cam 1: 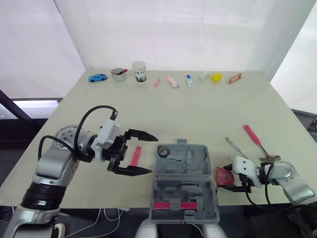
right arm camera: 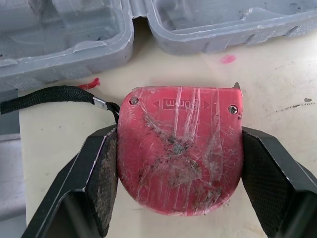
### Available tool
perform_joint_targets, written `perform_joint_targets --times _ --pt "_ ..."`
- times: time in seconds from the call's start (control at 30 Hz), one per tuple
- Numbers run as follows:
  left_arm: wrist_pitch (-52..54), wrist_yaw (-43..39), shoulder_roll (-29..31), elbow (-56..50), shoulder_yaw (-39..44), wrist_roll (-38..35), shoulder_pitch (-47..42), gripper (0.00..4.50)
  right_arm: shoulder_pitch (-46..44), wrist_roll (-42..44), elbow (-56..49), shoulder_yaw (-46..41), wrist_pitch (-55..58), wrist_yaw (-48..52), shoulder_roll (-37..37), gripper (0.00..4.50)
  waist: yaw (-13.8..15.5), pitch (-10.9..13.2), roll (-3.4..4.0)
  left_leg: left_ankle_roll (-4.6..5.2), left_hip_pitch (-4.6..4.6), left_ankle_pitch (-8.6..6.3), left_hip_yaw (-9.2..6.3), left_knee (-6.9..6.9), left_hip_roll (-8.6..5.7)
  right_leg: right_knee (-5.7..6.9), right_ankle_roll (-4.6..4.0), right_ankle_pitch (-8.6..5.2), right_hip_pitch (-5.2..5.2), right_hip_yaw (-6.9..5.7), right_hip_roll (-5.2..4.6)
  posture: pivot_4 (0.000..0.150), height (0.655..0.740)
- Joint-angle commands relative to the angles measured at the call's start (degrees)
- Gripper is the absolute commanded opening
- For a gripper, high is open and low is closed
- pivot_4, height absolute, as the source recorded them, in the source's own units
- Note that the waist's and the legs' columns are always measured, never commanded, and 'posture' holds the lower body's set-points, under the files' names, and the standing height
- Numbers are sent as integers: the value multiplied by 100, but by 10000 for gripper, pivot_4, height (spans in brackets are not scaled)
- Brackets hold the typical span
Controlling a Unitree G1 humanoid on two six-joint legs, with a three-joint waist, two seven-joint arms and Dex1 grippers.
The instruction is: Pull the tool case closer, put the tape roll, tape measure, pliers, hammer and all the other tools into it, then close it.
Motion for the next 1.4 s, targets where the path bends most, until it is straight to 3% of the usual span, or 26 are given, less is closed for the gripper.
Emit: perform_joint_targets --times 0.03,0.3,0.47,0.6,0.9,1.2,1.4 --pt "-81 -98 29 -60 101 -18 -22 45000 -43 28 -457 -194 334 126 -327 29191 1 0 1 0 0 0 0 0 0 0 0 0 0 1 0 1500 7400" --pt "-47 119 -4 -157 210 -43 153 45000 -885 159 -1468 -159 1838 462 -800 29191 -28 4 7 0 3 0 1 3 3 5 0 0 -1 1 3 1500 7400" --pt "-27 277 60 -226 391 -67 422 45000 -1622 213 -1853 150 2668 673 -686 29191 -14 5 9 0 0 0 0 3 4 3 -1 0 -3 0 2 1500 7400" --pt "-66 482 118 -168 665 -1 678 45000 -2615 -78 -1581 754 3148 609 -137 29191 -35 6 10 0 -4 0 4 3 4 1 -1 0 -7 1 0 1500 7400" --pt "-6 1057 80 -372 1044 59 1167 45000 -3557 -928 -687 1859 3360 442 654 29191 -7 7 12 0 -12 0 3 2 1 -2 -1 0 -12 -6 -6 1500 7400" --pt "14 1283 80 -506 1071 45 1298 45000 -3691 -1800 -105 2545 2886 251 988 29191 -15 8 13 0 -12 0 4 1 1 2 -1 0 -15 -5 -6 1500 7400" --pt "29 1327 44 -513 970 53 1224 45000 -3610 -2075 203 2552 2501 50 1215 29191 -25 8 13 -1 -11 0 3 0 3 5 -2 0 -16 -5 -3 1500 7400"
